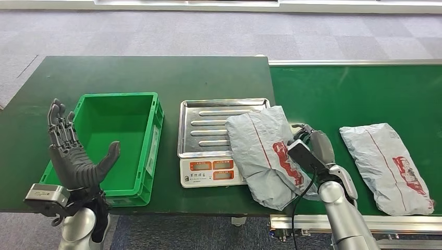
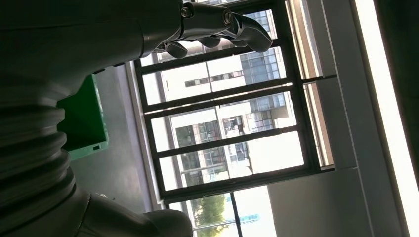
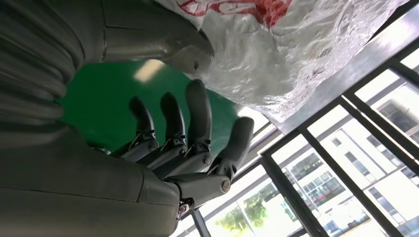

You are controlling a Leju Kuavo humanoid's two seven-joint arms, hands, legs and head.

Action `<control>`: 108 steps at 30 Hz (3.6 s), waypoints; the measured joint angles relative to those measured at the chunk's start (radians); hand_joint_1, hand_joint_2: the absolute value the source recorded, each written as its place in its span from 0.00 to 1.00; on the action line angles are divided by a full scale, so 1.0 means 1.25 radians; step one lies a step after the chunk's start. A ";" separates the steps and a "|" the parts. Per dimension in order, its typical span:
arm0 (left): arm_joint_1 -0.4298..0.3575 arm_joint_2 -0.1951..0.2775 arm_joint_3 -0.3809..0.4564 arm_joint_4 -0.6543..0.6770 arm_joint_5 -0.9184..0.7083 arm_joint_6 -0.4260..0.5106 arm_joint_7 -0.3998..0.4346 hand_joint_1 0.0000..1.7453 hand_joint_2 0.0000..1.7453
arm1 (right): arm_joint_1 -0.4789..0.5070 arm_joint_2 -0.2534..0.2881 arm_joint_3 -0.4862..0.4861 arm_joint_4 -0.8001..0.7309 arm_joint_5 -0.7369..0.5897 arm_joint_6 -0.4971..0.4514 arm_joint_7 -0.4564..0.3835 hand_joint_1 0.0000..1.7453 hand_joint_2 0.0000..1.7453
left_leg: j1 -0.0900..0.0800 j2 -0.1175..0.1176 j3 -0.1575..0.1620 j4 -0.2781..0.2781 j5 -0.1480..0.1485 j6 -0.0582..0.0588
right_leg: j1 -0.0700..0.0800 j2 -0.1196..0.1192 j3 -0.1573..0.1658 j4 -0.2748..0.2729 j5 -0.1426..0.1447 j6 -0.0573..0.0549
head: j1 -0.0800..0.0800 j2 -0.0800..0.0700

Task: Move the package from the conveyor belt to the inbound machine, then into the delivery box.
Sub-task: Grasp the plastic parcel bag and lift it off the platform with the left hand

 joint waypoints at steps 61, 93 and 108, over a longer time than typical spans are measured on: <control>-0.017 -0.001 -0.003 0.003 -0.022 0.018 0.013 0.00 1.00 | -0.080 0.010 0.081 -0.055 -0.018 -0.087 0.013 1.00 1.00 | 0.000 0.004 0.001 0.000 0.001 -0.001 | 0.001 0.005 0.000 0.000 0.002 -0.001 | 0.000 0.000; -0.130 -0.035 -0.074 0.079 -0.006 -0.001 0.029 0.00 1.00 | -0.538 0.269 0.127 0.461 -0.046 0.157 0.087 1.00 0.00 | 0.001 0.005 -0.002 0.000 0.004 -0.002 | 0.002 0.005 -0.005 0.001 0.005 -0.001 | 0.000 0.000; -0.142 -0.043 -0.075 0.103 -0.007 -0.002 0.050 0.00 1.00 | -0.548 0.320 0.218 0.551 0.076 0.215 0.480 0.00 0.00 | 0.001 0.005 -0.002 0.000 0.004 -0.002 | 0.002 0.005 -0.005 0.001 0.005 -0.001 | 0.000 0.000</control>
